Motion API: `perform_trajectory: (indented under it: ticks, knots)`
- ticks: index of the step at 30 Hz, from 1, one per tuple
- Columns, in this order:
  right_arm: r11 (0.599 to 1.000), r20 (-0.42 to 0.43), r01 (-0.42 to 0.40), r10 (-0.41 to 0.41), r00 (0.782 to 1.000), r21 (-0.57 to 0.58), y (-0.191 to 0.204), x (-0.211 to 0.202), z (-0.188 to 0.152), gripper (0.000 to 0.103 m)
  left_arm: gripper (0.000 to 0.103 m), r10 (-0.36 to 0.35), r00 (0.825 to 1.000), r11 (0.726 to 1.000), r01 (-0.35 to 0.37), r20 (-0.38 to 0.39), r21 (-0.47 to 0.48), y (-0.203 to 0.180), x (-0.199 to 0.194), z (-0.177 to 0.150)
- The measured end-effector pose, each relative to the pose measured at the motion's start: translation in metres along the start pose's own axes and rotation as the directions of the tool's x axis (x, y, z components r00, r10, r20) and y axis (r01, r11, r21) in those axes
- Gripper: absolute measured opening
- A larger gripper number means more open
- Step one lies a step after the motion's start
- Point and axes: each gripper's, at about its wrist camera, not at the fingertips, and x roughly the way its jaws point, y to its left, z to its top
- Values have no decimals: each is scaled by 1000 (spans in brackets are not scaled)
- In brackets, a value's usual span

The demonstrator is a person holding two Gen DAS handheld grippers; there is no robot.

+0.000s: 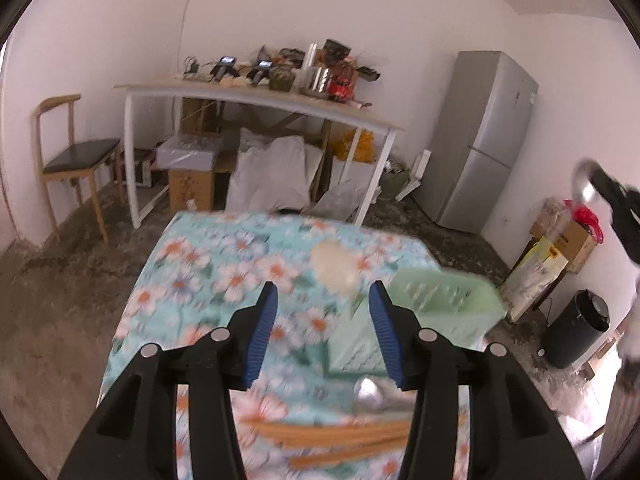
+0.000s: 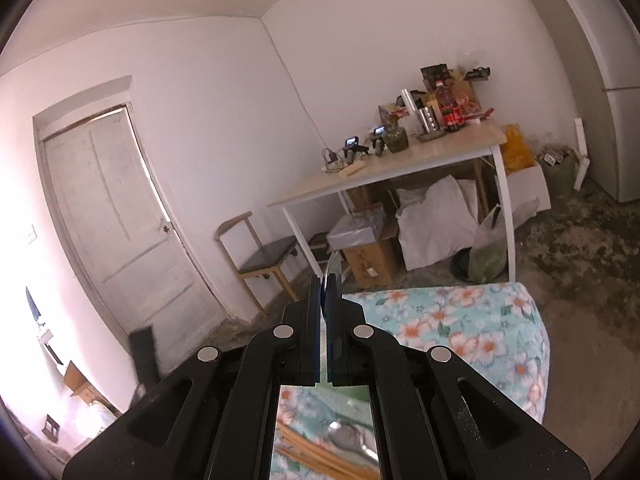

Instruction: Organize utensils

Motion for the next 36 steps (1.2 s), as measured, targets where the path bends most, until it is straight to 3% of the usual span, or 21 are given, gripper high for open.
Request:
perform_trajectory:
  ticks: [6,11,15,17,18,24,28,32,36]
  knots:
    - [997,-94,80,-82,992,-17,-16,45,-19,0,46,47,998,999,-48,-50,-21,24,-12,-38]
    - [989,-219,147,-150,964,-33,-31,78,-52,1,46,64,994,996,-69,-89,-48,39,-14,-59]
    - [981,-265,179,-193,945,-78,-27,82,-67,7,46,61,992,996,-67,-108,-58,42,-13,-71]
    - [978,-254,187,-205,945,-93,-21,79,-66,27,46,54,992,996,-61,-112,-65,43,-12,-73]
    - [975,-234,199,-218,947,-104,-18,73,-64,32,46,49,992,996,-57,-114,-68,44,-11,-74]
    - [969,-162,225,-239,957,-103,-6,45,-57,41,46,30,992,997,-39,-125,-72,41,-9,-77]
    - [965,-153,241,-256,955,-106,2,27,-71,58,46,16,991,997,-25,-131,-69,38,-8,-79]
    - [949,-211,285,-308,928,-133,7,21,-104,81,46,3,990,998,-13,-139,-68,33,-5,-80]
    - [932,-314,323,-360,879,-164,9,30,-156,90,46,-11,988,998,1,-151,-61,27,-1,-82]
